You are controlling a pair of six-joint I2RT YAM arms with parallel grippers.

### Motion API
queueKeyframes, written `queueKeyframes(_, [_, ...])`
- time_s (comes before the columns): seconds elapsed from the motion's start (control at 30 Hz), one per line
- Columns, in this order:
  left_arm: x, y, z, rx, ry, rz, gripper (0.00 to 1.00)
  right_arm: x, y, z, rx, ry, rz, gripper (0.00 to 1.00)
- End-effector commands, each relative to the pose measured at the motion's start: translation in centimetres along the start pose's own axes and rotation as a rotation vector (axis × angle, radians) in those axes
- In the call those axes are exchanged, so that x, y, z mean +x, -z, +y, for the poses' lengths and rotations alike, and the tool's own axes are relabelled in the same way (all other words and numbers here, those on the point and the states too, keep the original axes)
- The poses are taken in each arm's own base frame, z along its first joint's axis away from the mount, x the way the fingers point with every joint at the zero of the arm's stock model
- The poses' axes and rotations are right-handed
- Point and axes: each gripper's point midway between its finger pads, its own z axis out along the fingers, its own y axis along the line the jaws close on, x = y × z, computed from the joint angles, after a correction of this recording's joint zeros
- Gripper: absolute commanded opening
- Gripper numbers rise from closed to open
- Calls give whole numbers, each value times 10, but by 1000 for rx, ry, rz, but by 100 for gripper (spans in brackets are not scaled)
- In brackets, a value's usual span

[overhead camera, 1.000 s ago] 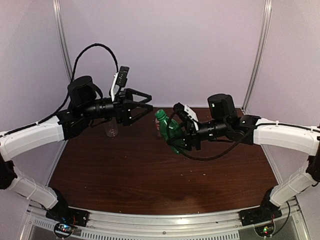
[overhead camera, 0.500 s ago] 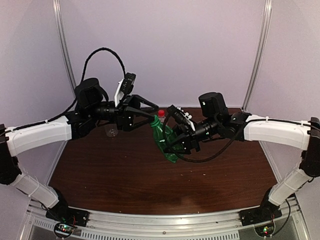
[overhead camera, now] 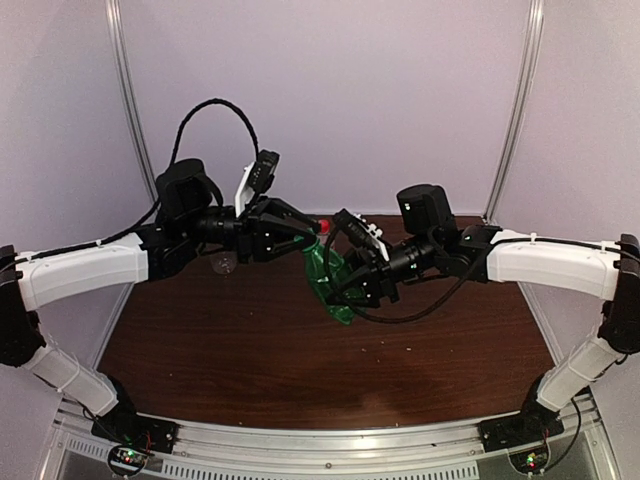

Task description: Unscrew the bottle caps

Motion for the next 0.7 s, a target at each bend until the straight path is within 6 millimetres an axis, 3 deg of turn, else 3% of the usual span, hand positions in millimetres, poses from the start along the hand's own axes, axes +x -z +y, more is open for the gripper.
queueKeyframes(0.0, [-10, -2, 1, -11, -15, -35, 29, -16, 6, -18, 120, 38, -25, 43])
queueKeyframes(0.13, [-15, 1, 18, -118, 40, -60, 16, -19, 14, -39, 274, 44, -26, 41])
queueKeyframes(0.4, [-17, 17, 79, -528, 265, -132, 15, -26, 44, -80, 605, 84, -60, 40])
queueKeyframes(0.67, [-14, 21, 100, -681, 325, -135, 14, -29, 63, -97, 818, 140, -76, 40])
